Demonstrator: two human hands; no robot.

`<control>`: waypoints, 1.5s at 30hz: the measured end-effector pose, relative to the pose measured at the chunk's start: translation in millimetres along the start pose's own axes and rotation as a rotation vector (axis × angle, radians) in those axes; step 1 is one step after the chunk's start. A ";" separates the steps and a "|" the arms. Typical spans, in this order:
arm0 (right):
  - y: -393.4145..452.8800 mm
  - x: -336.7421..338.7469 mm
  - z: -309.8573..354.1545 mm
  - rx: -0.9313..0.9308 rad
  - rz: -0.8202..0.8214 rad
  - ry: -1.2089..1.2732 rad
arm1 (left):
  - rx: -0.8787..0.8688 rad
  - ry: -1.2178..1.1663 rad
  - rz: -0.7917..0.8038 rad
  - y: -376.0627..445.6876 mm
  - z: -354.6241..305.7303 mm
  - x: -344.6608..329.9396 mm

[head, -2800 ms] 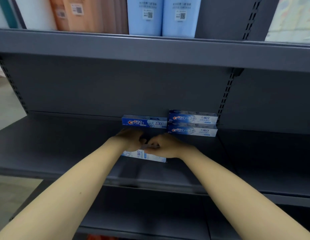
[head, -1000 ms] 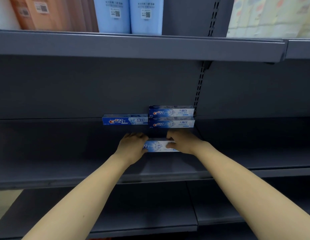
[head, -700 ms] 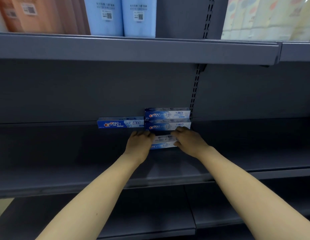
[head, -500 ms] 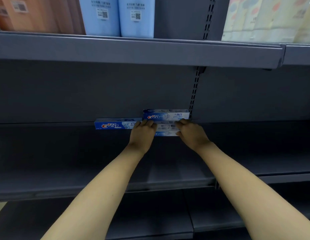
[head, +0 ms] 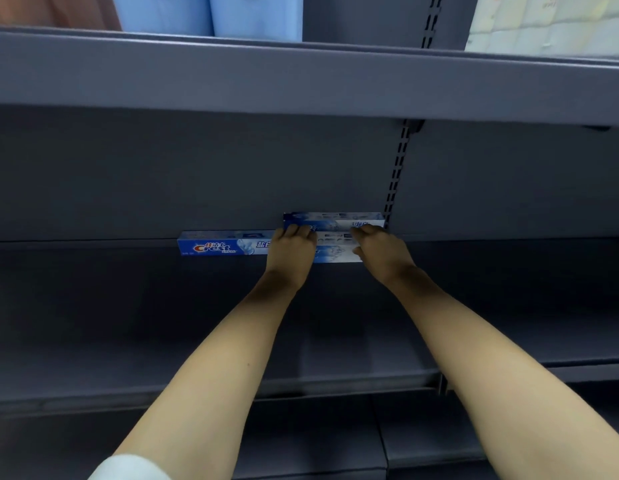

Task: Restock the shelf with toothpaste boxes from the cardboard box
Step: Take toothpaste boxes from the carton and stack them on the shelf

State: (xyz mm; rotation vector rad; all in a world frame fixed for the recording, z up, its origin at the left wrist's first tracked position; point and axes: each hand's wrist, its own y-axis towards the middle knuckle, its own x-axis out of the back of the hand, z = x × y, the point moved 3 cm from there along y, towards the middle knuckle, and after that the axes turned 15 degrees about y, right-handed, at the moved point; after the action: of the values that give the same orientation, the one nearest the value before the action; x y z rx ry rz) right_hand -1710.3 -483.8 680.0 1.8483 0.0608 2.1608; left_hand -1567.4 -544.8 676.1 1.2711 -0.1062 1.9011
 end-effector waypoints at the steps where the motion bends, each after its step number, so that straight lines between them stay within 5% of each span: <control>1: 2.3 -0.7 -1.8 -0.003 -0.005 0.001 | 0.006 -0.017 -0.024 2.9 -0.5 -4.0; 17: 19.5 -26.4 -15.1 0.099 -0.106 -0.080 | 0.023 -0.236 0.102 9.6 -16.1 -27.8; 35: 28.5 -18.8 -1.1 -0.109 -0.004 -0.077 | -0.085 -0.236 0.348 26.2 0.4 -9.9; 45: -34.7 -5.9 34.4 -0.095 -0.083 0.098 | 0.016 -0.376 0.238 -27.7 -6.0 16.6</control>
State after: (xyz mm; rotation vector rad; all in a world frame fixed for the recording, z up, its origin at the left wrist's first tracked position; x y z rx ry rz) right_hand -1669.3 -457.6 672.6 1.6582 0.0535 2.1582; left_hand -1555.8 -514.1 676.7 1.6764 -0.4558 1.8361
